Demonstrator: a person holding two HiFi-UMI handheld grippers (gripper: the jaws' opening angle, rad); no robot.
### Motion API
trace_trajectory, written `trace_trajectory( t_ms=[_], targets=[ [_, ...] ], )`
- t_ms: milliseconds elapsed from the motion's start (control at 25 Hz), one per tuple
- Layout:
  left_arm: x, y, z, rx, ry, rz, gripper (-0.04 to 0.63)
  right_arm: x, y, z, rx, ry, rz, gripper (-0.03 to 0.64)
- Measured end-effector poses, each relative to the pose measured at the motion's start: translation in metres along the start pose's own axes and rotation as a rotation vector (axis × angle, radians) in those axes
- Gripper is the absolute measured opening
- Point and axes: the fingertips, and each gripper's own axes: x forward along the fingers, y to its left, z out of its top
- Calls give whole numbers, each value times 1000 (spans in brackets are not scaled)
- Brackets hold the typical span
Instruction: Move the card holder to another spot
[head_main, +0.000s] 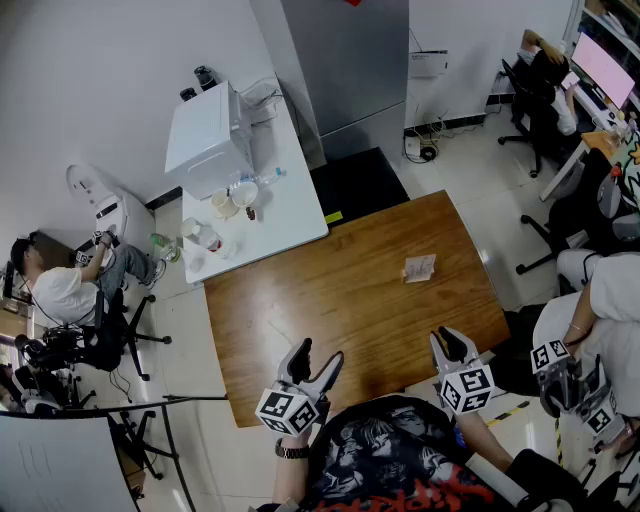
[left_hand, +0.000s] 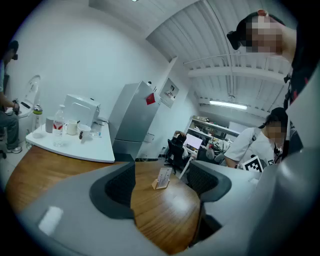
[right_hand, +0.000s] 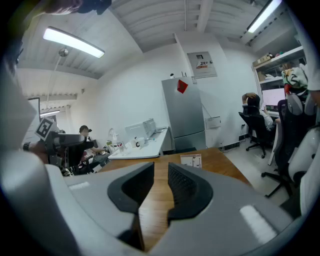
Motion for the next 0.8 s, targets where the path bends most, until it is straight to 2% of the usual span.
trace_trajectory(
  t_ms=[160, 240, 320, 480, 560, 800],
  targets=[
    [4, -11, -9, -10, 34, -4, 345, -2, -10, -22, -14, 47, -24, 100],
    [3, -13, -14, -14, 45, 1, 345, -1, -15, -36, -28, 79, -43, 141],
    [0, -14, -17, -15, 57, 13, 345, 5, -20, -51, -49, 119, -52, 239],
    [-9, -13, -23, -24, 60, 51, 345, 40, -43, -83, -84, 206, -72, 507],
    [-15, -13, -27, -35, 67, 79, 345, 60, -60, -96, -61, 234, -92, 575],
    [-34, -12, -42, -59, 78, 156, 345, 129, -102, -103, 30, 233, -157, 581]
  ],
)
